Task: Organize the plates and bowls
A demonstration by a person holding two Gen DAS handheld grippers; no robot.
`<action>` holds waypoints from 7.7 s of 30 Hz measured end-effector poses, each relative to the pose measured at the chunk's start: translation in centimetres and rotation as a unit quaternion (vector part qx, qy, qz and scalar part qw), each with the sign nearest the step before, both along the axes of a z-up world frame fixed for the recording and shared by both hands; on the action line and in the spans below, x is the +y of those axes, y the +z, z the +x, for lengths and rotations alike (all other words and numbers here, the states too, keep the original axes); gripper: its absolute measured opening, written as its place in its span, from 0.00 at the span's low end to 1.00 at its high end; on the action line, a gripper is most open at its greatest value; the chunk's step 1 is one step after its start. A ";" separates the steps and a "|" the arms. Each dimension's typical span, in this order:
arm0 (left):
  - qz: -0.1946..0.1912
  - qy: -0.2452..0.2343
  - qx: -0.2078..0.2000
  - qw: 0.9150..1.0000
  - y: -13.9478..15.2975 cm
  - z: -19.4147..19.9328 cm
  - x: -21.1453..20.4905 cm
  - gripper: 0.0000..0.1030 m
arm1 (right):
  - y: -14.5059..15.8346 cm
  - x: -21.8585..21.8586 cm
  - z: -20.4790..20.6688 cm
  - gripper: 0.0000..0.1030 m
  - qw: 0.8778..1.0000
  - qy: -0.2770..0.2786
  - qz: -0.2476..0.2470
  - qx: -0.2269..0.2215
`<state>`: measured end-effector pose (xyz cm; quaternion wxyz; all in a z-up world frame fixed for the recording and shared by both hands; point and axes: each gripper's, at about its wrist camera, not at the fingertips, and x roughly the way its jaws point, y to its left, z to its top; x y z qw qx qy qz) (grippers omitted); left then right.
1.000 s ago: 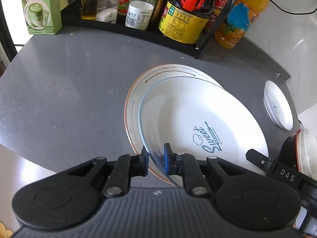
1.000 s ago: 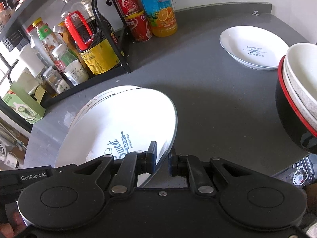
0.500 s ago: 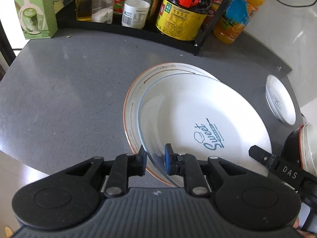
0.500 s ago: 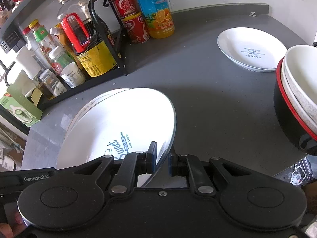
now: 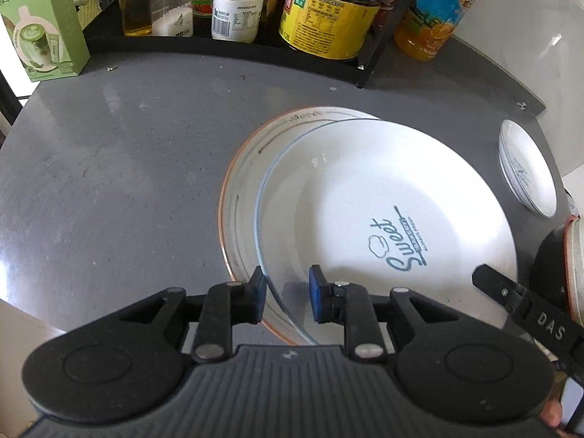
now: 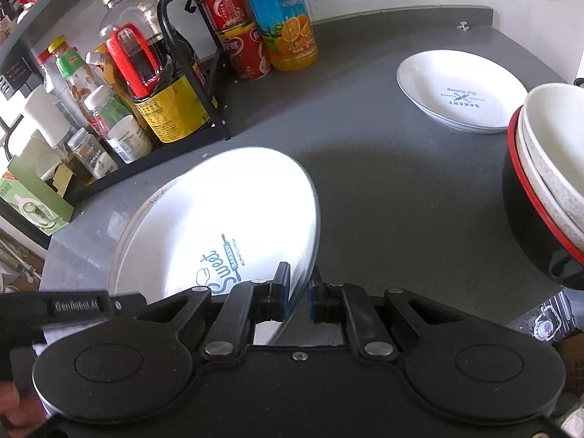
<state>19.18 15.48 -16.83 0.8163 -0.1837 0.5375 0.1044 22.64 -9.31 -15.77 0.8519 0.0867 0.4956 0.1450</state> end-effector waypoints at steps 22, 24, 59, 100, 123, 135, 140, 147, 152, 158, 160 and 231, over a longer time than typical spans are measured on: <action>0.102 -0.040 -0.007 0.994 0.7 4.4 0.3 0.21 | -0.5 0.2 0.5 0.09 1.000 -0.014 0.009 0.011; 0.122 -0.049 -0.006 0.991 0.8 4.7 0.2 0.22 | -0.5 0.3 0.7 0.10 1.000 -0.015 0.009 0.012; 0.156 -0.066 0.015 0.986 0.5 6.5 1.0 0.40 | -0.2 -0.7 0.9 0.40 0.999 -0.005 0.037 0.014; 0.124 -0.030 -0.019 0.992 9.3 -3.7 -12.8 0.93 | 9.0 -15.5 -6.6 1.00 0.994 -0.043 0.071 -0.072; 0.050 -0.060 -0.070 0.994 10.0 7.2 -18.5 1.00 | 11.2 -20.2 4.5 1.00 0.993 -0.048 0.049 -0.093; 0.052 -0.076 -0.040 0.995 7.4 15.3 -21.3 0.99 | 8.5 -22.0 11.9 0.95 0.996 -0.056 0.036 -0.052; 0.050 -0.090 -0.021 0.994 5.8 18.1 -22.3 0.97 | 6.7 -22.1 14.9 0.77 0.998 -0.053 0.030 -0.024; 0.040 -0.103 -0.015 0.994 3.8 21.8 -23.1 0.94 | 3.7 -22.3 19.7 0.68 0.997 -0.060 0.044 0.021; 0.011 -0.081 0.014 0.997 1.4 24.5 -23.0 0.73 | 1.0 -22.7 22.5 0.49 0.995 -0.074 0.041 0.057; -0.008 -0.069 0.041 0.997 -1.2 26.8 -23.0 0.49 | -2.3 -23.8 25.0 0.37 0.990 -0.089 0.046 0.103; -0.016 -0.067 0.042 0.997 -1.7 27.3 -23.0 0.46 | -3.2 -24.3 25.7 0.34 0.987 -0.094 0.055 0.115; -0.083 0.059 -0.069 0.992 6.4 12.8 -10.6 0.08 | 5.2 -12.8 15.1 0.07 0.996 0.047 0.064 0.026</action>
